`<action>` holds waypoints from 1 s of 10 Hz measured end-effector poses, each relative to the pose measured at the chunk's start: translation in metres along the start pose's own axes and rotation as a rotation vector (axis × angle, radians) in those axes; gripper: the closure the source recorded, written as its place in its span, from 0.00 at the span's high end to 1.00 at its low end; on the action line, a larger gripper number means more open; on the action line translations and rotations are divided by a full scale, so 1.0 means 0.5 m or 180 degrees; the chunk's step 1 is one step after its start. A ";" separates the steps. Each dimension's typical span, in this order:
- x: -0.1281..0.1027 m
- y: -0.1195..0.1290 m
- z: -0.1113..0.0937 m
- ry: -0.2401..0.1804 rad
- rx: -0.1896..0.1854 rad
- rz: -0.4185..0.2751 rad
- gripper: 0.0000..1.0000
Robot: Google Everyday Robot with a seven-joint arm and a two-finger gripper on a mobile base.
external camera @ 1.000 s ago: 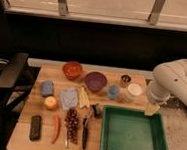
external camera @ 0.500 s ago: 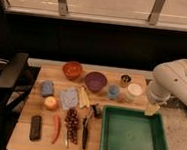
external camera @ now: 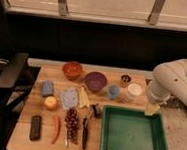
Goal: Place grapes in purple bowl
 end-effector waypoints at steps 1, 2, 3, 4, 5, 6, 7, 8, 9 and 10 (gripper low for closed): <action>0.000 0.000 0.000 0.0000 0.0000 0.0000 0.65; 0.000 0.000 0.000 0.0000 0.0000 0.0000 0.65; 0.000 0.000 0.000 0.0000 0.0000 0.0000 0.65; 0.000 -0.001 -0.002 0.0004 0.0005 -0.0013 0.65; 0.000 -0.005 -0.007 0.0007 0.0017 -0.0056 0.65; -0.013 -0.021 -0.022 0.0008 0.0015 -0.0203 0.65; -0.049 -0.043 -0.037 -0.0036 0.0000 -0.0427 0.65; -0.082 -0.050 -0.042 -0.0091 -0.0019 -0.0617 0.65; -0.128 -0.052 -0.041 -0.0229 -0.0049 -0.0838 0.65; -0.166 -0.050 -0.039 -0.0341 -0.0093 -0.1019 0.65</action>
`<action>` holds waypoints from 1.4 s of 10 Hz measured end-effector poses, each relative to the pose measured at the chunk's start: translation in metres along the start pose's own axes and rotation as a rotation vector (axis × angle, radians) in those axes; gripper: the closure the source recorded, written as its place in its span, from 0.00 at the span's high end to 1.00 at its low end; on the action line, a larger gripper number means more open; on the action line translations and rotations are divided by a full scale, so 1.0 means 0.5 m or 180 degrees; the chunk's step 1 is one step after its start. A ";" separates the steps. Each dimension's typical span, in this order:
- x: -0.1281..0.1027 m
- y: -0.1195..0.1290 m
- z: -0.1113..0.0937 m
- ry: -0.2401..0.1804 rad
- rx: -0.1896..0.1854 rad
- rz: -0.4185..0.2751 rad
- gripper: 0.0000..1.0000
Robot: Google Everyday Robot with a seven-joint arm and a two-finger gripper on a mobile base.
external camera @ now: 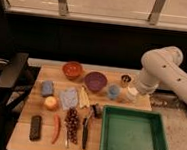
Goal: Place grapes in purple bowl
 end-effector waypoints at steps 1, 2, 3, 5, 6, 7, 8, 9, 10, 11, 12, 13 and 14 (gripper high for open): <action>-0.058 -0.020 0.010 -0.0168 -0.0016 -0.0261 0.65; -0.110 -0.031 0.021 -0.0302 -0.0050 -0.0496 0.65; -0.148 -0.035 0.033 -0.0397 -0.0082 -0.0661 0.65; -0.262 -0.025 0.087 -0.0706 -0.0242 -0.1110 0.65; -0.303 -0.009 0.112 -0.0812 -0.0324 -0.1265 0.65; -0.336 0.010 0.133 -0.0882 -0.0369 -0.1376 0.65; -0.348 0.016 0.141 -0.0908 -0.0380 -0.1413 0.65; -0.348 0.015 0.140 -0.0909 -0.0373 -0.1410 0.65; -0.346 0.015 0.140 -0.0908 -0.0370 -0.1402 0.65; -0.346 0.015 0.140 -0.0892 -0.0375 -0.1402 0.65; -0.350 0.017 0.144 -0.0840 -0.0412 -0.1407 0.65; -0.359 0.017 0.155 -0.0793 -0.0441 -0.1441 0.65; -0.375 0.013 0.179 -0.0772 -0.0424 -0.1486 0.65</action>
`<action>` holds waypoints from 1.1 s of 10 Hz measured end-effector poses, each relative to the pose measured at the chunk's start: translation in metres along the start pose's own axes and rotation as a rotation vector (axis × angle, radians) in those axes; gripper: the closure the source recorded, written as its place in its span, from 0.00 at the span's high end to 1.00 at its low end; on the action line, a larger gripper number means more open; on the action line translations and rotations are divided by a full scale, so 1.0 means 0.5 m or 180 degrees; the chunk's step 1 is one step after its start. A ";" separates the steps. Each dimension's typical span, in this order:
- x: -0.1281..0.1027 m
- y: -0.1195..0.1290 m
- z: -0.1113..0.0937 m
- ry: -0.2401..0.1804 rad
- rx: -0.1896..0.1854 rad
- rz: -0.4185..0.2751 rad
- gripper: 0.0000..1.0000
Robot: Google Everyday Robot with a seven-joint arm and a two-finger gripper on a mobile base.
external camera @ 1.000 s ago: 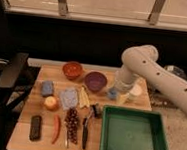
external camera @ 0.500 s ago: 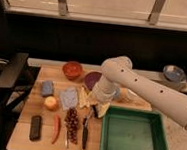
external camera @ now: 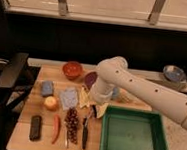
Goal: Place grapes in purple bowl
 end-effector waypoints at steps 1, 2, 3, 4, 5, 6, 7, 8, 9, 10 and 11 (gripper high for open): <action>-0.005 -0.024 0.038 0.0022 0.0017 -0.0038 0.65; -0.013 -0.045 0.063 0.0027 0.0027 -0.0082 0.65; -0.015 -0.058 0.082 0.0034 0.0033 -0.0107 0.65; -0.013 -0.068 0.094 0.0049 0.0048 -0.0125 0.65; -0.011 -0.076 0.101 0.0054 0.0064 -0.0137 0.65; -0.008 -0.082 0.108 0.0057 0.0080 -0.0143 0.65; -0.007 -0.088 0.115 0.0053 0.0101 -0.0151 0.65; -0.012 -0.096 0.120 0.0048 0.0120 -0.0169 0.65; -0.020 -0.105 0.123 0.0039 0.0149 -0.0180 0.65; -0.034 -0.118 0.128 0.0013 0.0192 -0.0212 0.65; -0.045 -0.125 0.133 -0.0011 0.0211 -0.0254 0.65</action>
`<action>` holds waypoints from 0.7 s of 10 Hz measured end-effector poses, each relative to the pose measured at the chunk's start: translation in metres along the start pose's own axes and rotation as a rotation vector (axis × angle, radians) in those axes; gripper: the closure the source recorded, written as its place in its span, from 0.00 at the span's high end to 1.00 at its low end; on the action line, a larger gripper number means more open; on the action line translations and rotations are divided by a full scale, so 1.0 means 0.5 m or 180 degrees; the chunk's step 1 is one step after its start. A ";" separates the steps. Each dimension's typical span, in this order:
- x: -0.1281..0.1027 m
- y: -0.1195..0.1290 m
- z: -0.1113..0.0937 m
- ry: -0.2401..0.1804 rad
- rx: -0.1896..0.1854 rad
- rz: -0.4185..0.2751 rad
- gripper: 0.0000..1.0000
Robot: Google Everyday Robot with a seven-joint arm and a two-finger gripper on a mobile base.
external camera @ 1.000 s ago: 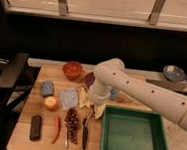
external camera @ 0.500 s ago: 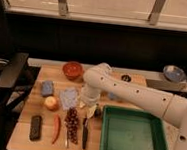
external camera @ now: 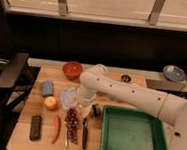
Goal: Place grapes in purple bowl
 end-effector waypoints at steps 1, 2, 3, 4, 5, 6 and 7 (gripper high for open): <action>-0.012 -0.008 0.007 -0.0015 0.0013 -0.0067 0.65; -0.028 -0.017 0.024 -0.0042 -0.0010 -0.0151 0.65; -0.039 -0.022 0.040 -0.0078 -0.0029 -0.0196 0.65; -0.043 -0.021 0.054 -0.0106 -0.0051 -0.0205 0.65; -0.043 -0.016 0.070 -0.0146 -0.0078 -0.0195 0.65; -0.042 -0.007 0.083 -0.0188 -0.0105 -0.0166 0.65; -0.042 0.001 0.096 -0.0223 -0.0132 -0.0142 0.65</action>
